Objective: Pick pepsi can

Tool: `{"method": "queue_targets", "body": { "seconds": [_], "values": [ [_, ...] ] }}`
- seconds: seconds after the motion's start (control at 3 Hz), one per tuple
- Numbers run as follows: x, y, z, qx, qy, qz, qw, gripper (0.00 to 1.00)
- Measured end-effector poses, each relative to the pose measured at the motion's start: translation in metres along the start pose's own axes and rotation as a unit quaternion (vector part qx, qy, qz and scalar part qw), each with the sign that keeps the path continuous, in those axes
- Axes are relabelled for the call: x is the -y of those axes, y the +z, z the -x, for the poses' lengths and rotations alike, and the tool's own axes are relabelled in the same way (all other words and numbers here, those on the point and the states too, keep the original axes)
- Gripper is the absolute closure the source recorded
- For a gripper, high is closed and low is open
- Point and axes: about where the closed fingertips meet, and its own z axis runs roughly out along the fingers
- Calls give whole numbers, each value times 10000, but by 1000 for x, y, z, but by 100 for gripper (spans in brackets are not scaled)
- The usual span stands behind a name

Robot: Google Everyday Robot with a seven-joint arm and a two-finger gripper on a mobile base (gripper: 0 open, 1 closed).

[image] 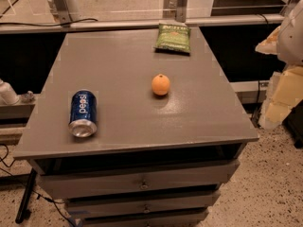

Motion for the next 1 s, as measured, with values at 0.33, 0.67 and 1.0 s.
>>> {"method": "queue_targets", "body": {
  "seconds": [0.33,0.67,1.0],
  "values": [
    [0,0,0,0,0,-1,10000,0],
    [0,-2,29,257,-498,-235,9982,0],
    [2,-4,80,659,-1367,-525,9870,0]
  ]
}}
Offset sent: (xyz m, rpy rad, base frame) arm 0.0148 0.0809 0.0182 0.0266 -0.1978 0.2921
